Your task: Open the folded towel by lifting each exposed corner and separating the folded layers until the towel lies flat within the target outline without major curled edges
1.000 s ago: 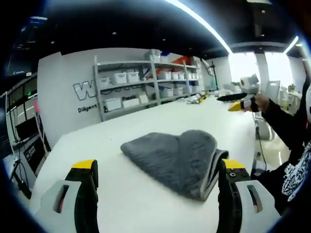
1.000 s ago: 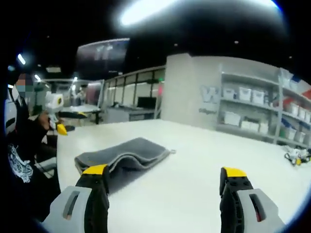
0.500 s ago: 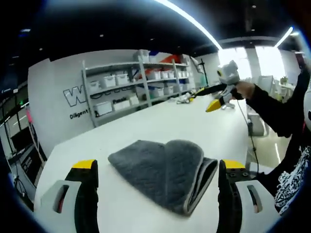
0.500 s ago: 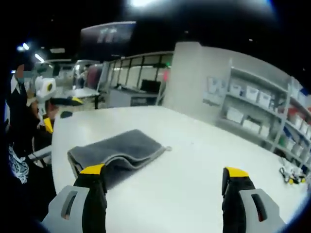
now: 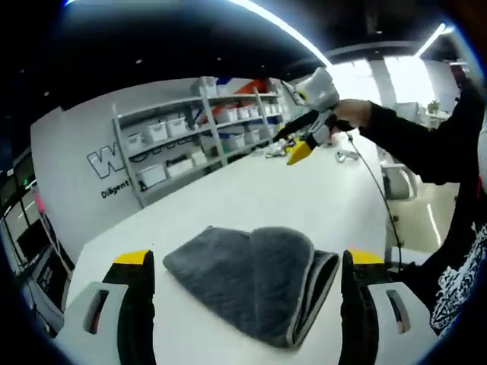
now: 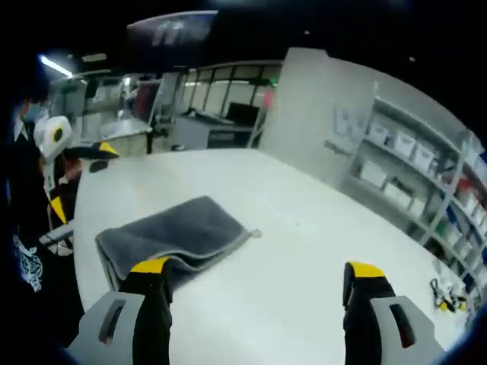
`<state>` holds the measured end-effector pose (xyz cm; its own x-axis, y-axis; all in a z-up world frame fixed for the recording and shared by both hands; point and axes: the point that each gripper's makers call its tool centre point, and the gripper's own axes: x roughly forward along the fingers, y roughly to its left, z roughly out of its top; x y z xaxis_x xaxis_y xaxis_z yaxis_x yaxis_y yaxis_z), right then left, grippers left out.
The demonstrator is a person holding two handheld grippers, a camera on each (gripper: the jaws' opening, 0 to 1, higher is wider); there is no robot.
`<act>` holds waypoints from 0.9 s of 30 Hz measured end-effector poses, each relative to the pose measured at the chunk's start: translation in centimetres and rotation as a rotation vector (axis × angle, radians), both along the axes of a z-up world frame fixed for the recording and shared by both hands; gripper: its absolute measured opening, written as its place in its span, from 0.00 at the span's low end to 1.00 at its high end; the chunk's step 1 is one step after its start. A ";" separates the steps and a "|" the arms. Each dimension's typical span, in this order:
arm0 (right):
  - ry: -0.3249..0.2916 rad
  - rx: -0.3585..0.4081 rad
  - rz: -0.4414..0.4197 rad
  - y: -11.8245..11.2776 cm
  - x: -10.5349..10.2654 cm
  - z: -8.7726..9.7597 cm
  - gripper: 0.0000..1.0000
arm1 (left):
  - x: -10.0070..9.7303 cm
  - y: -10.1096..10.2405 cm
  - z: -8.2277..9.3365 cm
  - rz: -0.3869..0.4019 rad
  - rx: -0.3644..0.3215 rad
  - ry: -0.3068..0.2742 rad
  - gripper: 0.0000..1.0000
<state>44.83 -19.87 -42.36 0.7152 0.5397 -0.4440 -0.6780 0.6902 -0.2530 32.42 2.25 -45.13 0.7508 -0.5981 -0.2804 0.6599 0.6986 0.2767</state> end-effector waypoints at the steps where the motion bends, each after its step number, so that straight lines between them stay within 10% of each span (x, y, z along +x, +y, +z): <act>1: 0.014 -0.006 0.004 0.2 0.1 0.0 0.93 | 0.1 -0.2 -0.1 -0.001 0.008 0.001 0.97; 7: 0.121 0.000 0.016 1.6 1.5 -1.1 0.92 | 0.5 -1.7 -0.7 -0.024 0.066 -0.006 0.99; 27: 0.162 0.021 0.024 3.5 4.0 1.7 0.82 | 1.2 -4.1 0.4 -0.122 0.262 -0.021 0.97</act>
<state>48.83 -16.33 -40.63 0.6222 0.5657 -0.5412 -0.7248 0.6775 -0.1251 33.60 -1.82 -44.74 0.6854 -0.5934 -0.4220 0.7265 0.5177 0.4519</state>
